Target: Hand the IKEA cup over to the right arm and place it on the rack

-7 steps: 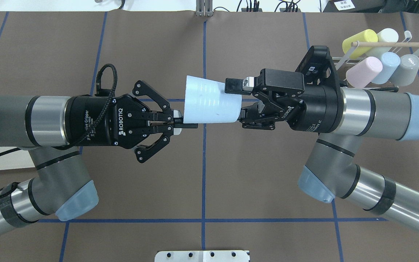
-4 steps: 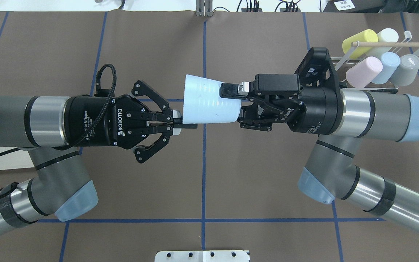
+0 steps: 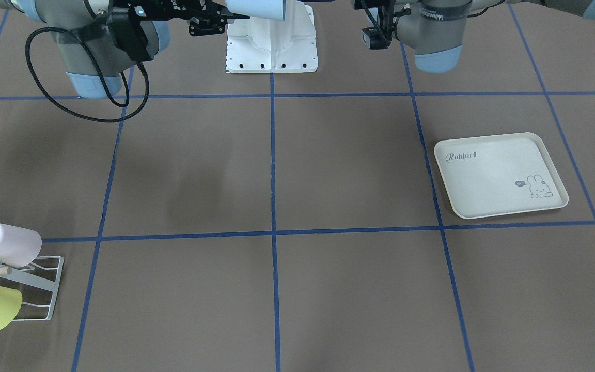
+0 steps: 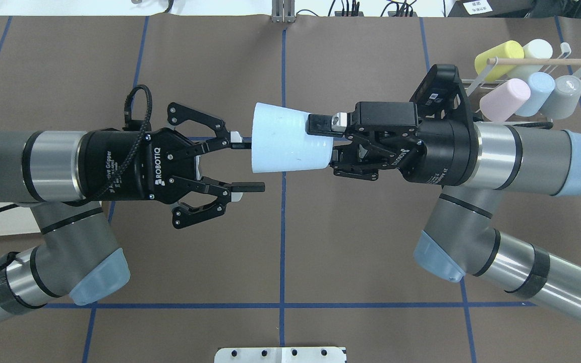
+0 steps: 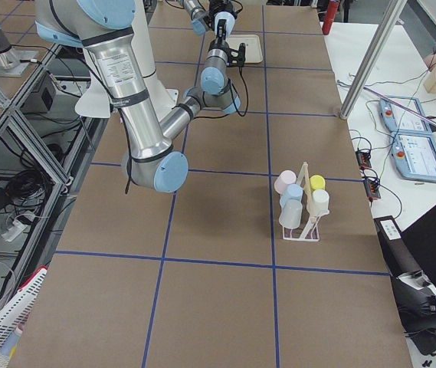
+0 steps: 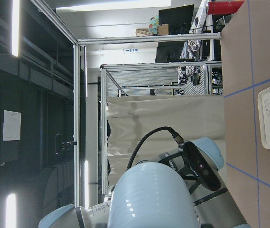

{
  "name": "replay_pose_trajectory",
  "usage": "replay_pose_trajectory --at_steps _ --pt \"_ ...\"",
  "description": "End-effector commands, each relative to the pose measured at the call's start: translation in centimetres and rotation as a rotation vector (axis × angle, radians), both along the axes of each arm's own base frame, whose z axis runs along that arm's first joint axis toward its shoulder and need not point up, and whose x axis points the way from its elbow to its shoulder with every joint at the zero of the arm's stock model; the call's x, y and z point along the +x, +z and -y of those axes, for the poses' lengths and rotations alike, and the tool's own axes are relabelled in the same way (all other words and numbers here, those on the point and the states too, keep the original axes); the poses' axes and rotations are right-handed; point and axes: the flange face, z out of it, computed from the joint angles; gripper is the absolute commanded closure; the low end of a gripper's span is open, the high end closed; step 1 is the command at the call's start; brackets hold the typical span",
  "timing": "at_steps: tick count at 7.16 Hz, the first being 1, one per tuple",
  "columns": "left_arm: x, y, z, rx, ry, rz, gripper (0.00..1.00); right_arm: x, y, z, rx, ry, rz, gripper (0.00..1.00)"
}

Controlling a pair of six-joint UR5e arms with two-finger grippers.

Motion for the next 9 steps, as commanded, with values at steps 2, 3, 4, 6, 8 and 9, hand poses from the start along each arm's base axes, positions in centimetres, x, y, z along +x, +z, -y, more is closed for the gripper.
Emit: replay_pose_trajectory --at_steps 2,3,4,6,8,9 --pt "-4.4 4.1 3.8 0.047 -0.190 0.093 0.00 2.8 2.0 3.2 -0.053 0.099 -0.046 0.71" --pt "-4.4 6.0 4.3 0.149 -0.259 0.174 0.00 4.7 3.3 6.7 -0.087 0.193 -0.149 0.71" --pt "-4.5 7.5 5.1 0.212 -0.313 0.281 0.00 6.2 3.7 9.2 -0.093 0.253 -0.277 0.71" --pt "-6.2 11.6 10.0 0.380 -0.366 0.576 0.00 10.8 4.9 14.7 -0.072 0.356 -0.577 0.71" --pt "-13.0 18.2 14.5 0.567 -0.424 0.866 0.00 16.1 7.6 19.4 -0.108 0.380 -0.844 0.71" --pt "-15.2 22.3 15.1 0.685 -0.432 0.995 0.00 18.5 9.1 21.5 -0.089 0.399 -0.982 0.71"
